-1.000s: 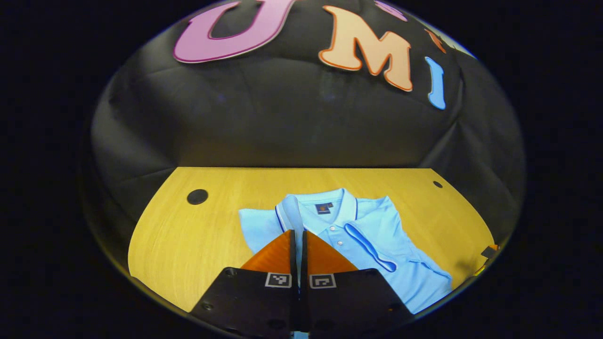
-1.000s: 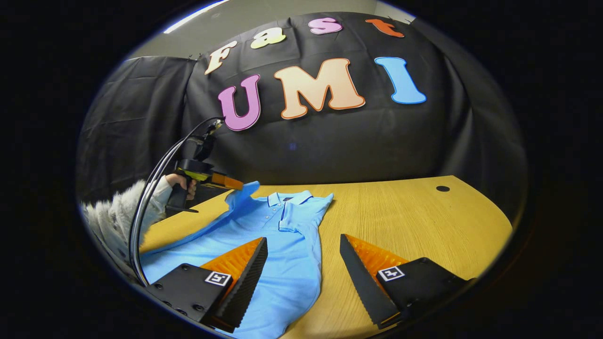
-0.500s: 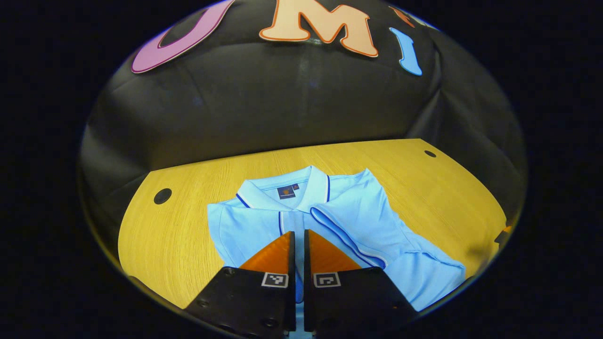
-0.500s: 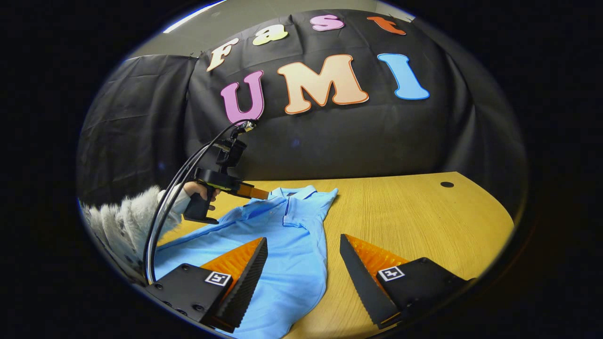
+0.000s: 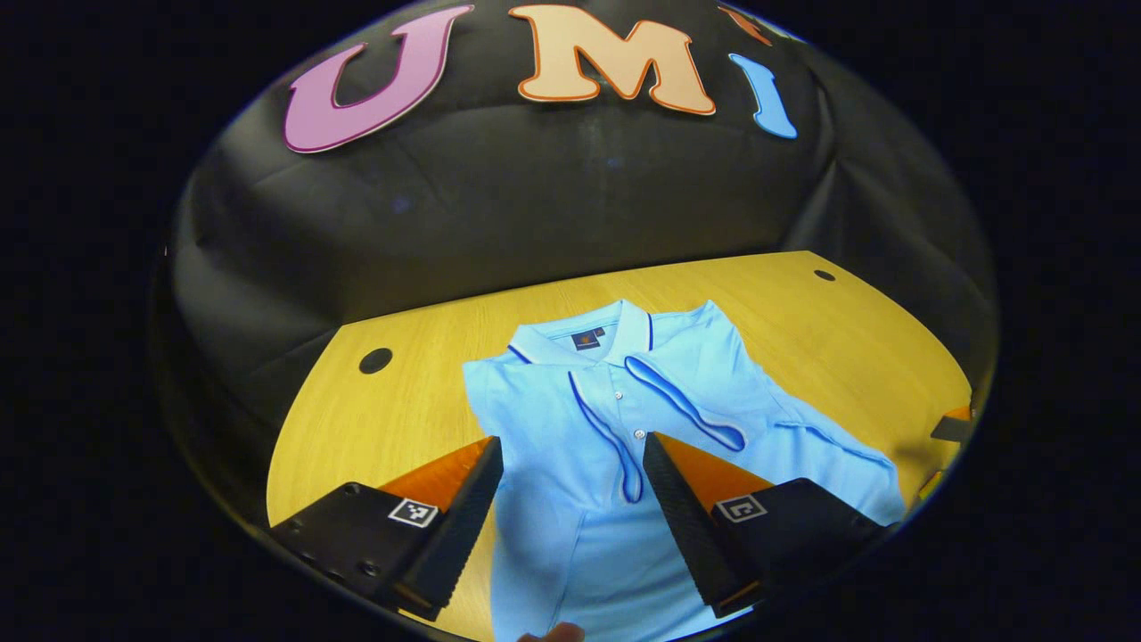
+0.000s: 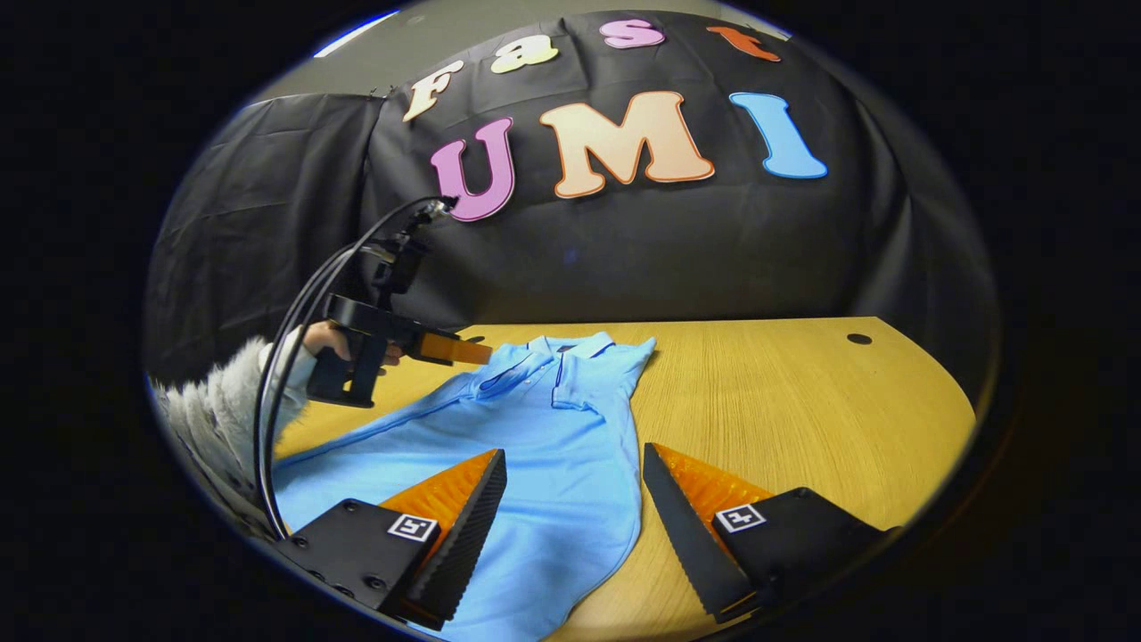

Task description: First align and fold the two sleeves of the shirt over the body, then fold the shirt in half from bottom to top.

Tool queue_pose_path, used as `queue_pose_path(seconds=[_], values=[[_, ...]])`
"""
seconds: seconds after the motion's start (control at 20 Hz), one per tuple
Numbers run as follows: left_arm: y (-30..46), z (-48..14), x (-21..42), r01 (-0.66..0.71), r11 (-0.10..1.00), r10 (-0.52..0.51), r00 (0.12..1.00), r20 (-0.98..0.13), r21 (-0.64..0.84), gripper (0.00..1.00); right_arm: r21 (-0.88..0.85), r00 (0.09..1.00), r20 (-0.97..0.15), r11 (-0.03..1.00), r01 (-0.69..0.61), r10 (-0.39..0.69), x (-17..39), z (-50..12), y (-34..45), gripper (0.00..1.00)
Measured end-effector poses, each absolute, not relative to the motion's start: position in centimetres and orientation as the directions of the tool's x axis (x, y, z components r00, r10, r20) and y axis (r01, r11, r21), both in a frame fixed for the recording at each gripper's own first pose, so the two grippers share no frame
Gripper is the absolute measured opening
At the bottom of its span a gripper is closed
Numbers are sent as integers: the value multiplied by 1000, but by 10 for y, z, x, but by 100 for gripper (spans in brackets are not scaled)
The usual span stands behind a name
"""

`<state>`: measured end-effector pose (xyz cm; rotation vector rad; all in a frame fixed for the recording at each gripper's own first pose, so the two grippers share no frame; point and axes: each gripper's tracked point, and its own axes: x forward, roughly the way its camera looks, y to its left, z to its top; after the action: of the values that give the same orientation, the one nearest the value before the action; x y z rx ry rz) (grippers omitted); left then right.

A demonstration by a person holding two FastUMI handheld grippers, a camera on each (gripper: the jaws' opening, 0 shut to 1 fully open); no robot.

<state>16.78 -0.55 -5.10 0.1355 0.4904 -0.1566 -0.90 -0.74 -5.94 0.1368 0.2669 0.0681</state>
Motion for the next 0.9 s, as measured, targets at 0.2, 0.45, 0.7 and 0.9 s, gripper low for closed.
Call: queue_pose_path(seconds=[0.2,0.45,0.7,0.9], values=[[13,-49,98,190,982,-162,876,-453,17,96,140,951,-290,987,-74,112,-25,-71,6,97],[38,-67,5,164,986,-156,880,-448,-21,96,127,935,-320,985,-118,154,-51,-80,32,97],[41,-92,-68,156,985,-173,881,-441,-75,95,98,911,-377,985,-143,169,-94,-102,49,97],[38,-113,-105,141,986,-165,872,-461,-85,95,56,898,-419,991,-122,134,-122,-112,48,97]])
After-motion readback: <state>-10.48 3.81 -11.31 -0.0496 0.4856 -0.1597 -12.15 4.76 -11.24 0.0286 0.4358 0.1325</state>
